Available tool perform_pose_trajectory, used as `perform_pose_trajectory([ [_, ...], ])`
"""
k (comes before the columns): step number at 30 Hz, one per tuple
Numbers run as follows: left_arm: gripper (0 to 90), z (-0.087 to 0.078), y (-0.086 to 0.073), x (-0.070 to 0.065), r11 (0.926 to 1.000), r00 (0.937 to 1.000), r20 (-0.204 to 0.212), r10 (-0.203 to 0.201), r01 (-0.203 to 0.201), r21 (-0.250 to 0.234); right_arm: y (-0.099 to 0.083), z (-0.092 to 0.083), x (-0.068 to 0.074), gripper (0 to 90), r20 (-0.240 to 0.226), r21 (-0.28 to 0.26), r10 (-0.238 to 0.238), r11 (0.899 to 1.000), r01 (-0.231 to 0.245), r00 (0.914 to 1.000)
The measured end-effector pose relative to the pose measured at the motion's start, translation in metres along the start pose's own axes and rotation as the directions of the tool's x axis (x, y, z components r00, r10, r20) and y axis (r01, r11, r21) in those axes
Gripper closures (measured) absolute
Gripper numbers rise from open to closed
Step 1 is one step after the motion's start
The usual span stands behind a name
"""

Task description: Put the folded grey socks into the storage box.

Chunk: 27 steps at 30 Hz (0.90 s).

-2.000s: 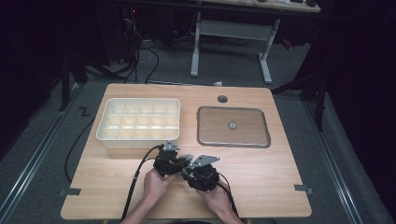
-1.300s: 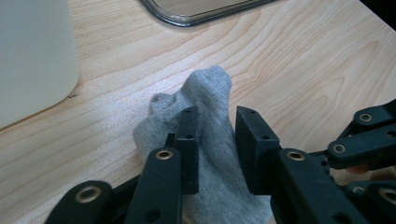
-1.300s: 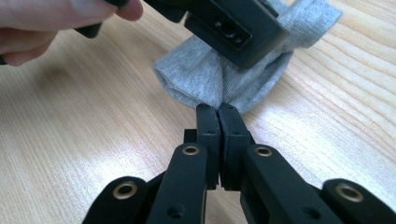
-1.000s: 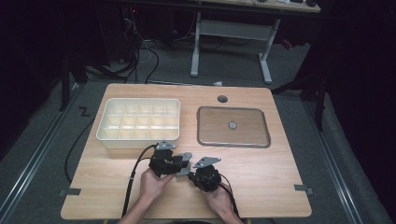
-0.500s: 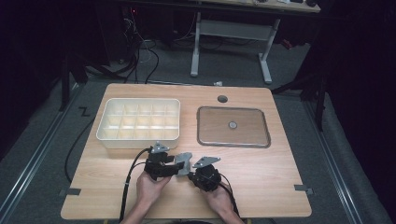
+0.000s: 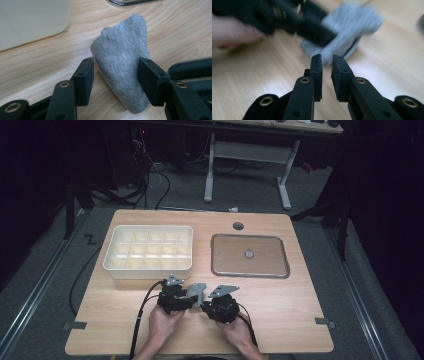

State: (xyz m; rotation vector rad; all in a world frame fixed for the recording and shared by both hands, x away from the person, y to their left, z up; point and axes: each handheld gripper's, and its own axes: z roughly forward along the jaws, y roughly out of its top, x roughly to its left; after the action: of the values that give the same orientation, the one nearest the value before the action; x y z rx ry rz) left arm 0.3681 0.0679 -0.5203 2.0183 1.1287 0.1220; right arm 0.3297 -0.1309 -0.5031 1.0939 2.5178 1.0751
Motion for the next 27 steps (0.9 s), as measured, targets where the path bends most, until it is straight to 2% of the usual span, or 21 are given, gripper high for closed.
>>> perform_pose_trajectory([
  [3, 47.6, 0.000, 0.000, 0.000, 1.0000, 1.0000, -0.001, 0.003, -0.003, -0.002, 0.011, -0.010, -0.004, 82.4, 0.024, -0.040, -0.002, 0.999, 0.003, 0.9997],
  [6, 48.0, 0.000, -0.001, 0.000, 1.0000, 1.0000, -0.003, 0.009, -0.009, -0.002, 0.023, -0.011, -0.010, 85.6, 0.037, -0.061, -0.002, 0.998, 0.004, 0.9993],
  [8, 48.0, 0.000, 0.000, 0.000, 1.0000, 1.0000, -0.001, 0.009, -0.009, 0.000, 0.030, -0.007, -0.013, 86.6, 0.042, -0.065, 0.001, 0.998, 0.002, 0.9991],
  [12, 47.3, 0.000, -0.001, 0.001, 1.0000, 1.0000, 0.003, 0.009, -0.009, 0.003, 0.037, 0.011, -0.015, 87.3, 0.014, -0.062, 0.004, 0.998, -0.003, 0.9999],
  [17, 47.1, 0.001, -0.001, -0.001, 0.9997, 0.9997, -0.010, 0.023, -0.023, 0.004, 0.032, 0.029, -0.021, 88.4, 0.026, -0.016, 0.016, 1.000, -0.015, 0.9995],
  [19, 47.1, 0.002, -0.001, -0.003, 0.9996, 0.9995, -0.013, 0.029, -0.029, 0.004, 0.028, 0.031, -0.025, 88.5, 0.022, -0.017, 0.028, 0.999, -0.028, 0.9994],
  [21, 47.2, 0.003, 0.001, -0.006, 0.9970, 0.9967, -0.029, 0.076, -0.076, 0.014, 0.025, 0.034, -0.028, 88.6, 0.012, -0.016, 0.045, 0.999, -0.045, 0.9989],
  [22, 47.2, 0.003, 0.002, -0.007, 0.9961, 0.9956, -0.035, 0.086, -0.086, 0.022, 0.024, 0.035, -0.030, 88.7, 0.004, -0.021, 0.049, 0.999, -0.049, 0.9988],
  [27, 47.7, 0.003, 0.002, -0.006, 0.9951, 0.9949, -0.028, 0.097, -0.097, 0.021, 0.020, 0.037, -0.033, 89.2, -0.007, -0.031, 0.057, 0.998, -0.057, 0.9984],
])
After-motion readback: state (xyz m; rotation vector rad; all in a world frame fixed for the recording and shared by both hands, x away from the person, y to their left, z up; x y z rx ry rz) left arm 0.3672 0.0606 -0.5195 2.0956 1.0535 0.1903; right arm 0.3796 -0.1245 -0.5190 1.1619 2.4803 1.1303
